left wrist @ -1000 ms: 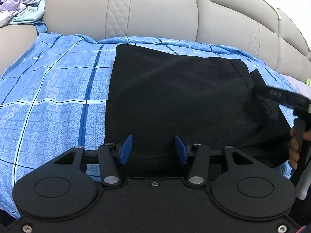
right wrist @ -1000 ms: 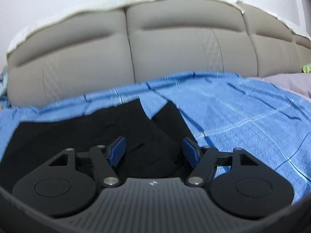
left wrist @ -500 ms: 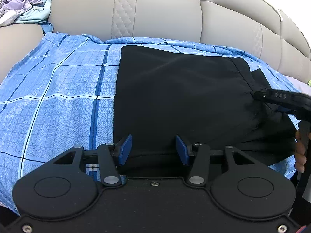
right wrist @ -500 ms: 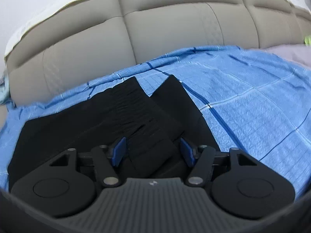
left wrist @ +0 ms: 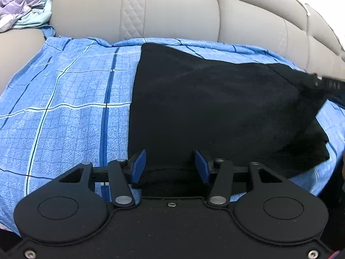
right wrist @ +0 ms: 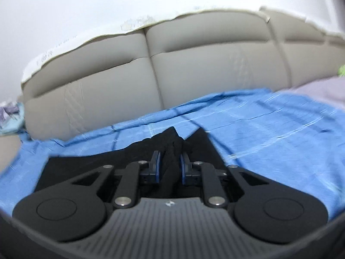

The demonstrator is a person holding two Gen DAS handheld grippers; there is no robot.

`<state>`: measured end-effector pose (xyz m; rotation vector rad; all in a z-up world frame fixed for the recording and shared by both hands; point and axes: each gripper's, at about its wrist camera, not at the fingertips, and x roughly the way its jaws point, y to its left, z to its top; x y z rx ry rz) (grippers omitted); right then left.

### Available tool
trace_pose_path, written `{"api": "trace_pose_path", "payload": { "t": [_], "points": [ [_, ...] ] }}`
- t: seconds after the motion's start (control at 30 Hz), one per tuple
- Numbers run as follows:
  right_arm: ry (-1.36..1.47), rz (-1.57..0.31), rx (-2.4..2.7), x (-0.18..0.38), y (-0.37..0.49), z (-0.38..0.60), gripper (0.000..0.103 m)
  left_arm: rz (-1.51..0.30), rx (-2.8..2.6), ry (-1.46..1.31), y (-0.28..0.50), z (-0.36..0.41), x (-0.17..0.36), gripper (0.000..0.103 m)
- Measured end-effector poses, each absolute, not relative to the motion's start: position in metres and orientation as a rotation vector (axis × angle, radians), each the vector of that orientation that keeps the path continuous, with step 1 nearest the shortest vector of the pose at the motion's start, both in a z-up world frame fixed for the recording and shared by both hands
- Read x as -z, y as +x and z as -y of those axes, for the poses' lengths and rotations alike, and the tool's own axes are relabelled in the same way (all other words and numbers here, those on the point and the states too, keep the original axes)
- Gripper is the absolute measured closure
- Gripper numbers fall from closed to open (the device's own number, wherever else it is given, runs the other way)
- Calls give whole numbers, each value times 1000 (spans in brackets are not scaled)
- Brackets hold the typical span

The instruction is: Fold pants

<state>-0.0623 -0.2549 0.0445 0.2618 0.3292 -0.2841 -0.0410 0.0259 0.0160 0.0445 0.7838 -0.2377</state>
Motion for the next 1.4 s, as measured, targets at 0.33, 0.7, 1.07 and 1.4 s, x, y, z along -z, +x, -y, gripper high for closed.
{"api": "trace_pose_path", "payload": {
  "t": [0.33, 0.7, 1.07, 1.4],
  "points": [
    [67, -428, 422, -11, -69, 244, 77, -779, 315, -4, -34, -29, -47, 57],
    [-1, -353, 439, -42, -65, 257, 35, -654, 298, 112, 85, 8, -64, 75],
    [190, -544, 152, -24, 42, 305, 43, -666, 210, 98, 133, 8, -21, 74],
    [-58, -419, 346, -7, 31, 270, 60, -693, 170, -59, 143, -10, -17, 63]
  ]
}}
